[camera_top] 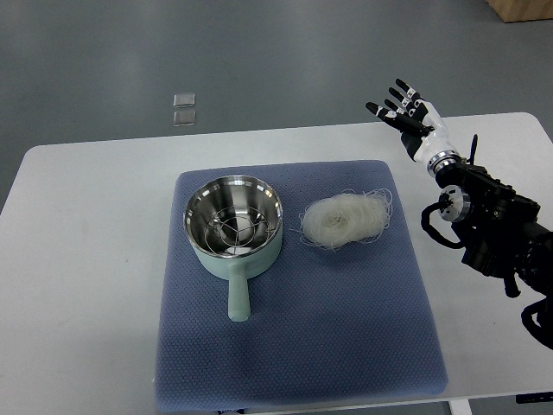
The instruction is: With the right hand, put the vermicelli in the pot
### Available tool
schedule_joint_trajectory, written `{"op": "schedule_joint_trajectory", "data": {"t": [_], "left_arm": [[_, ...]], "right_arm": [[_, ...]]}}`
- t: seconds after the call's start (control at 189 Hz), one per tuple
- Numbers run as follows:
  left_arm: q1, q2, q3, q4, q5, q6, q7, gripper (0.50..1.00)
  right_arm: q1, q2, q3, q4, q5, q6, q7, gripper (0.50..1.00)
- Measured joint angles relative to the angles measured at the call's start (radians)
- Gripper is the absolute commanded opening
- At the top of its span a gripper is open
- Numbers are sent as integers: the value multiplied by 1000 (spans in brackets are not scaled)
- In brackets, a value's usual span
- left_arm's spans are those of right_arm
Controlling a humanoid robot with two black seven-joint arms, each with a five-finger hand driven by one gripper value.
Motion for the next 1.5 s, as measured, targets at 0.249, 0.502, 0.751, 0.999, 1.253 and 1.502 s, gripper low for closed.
{"op": "schedule_joint_trajectory", "data": {"t": [0.249,0.502,0.751,0.999,1.253,1.502], "left_arm": [[1,0,1,-1,1,-12,3,1000],[2,0,-1,1,0,-7,4,1000],[2,0,-2,0,0,-6,4,1000],[2,0,-2,0,0,-6,4,1000],[2,0,-2,0,0,-6,4,1000],[1,0,0,0,0,-6,4,1000]], "right_arm": [[0,0,0,0,0,0,0,950],[2,0,0,0,0,-1,-1,950],[2,0,1,0,1,1,-1,950],[1,0,1,0,2,7,0,950],[1,0,1,-4,3,21,-1,950],[13,0,-14,107,-5,-4,1,950]]}}
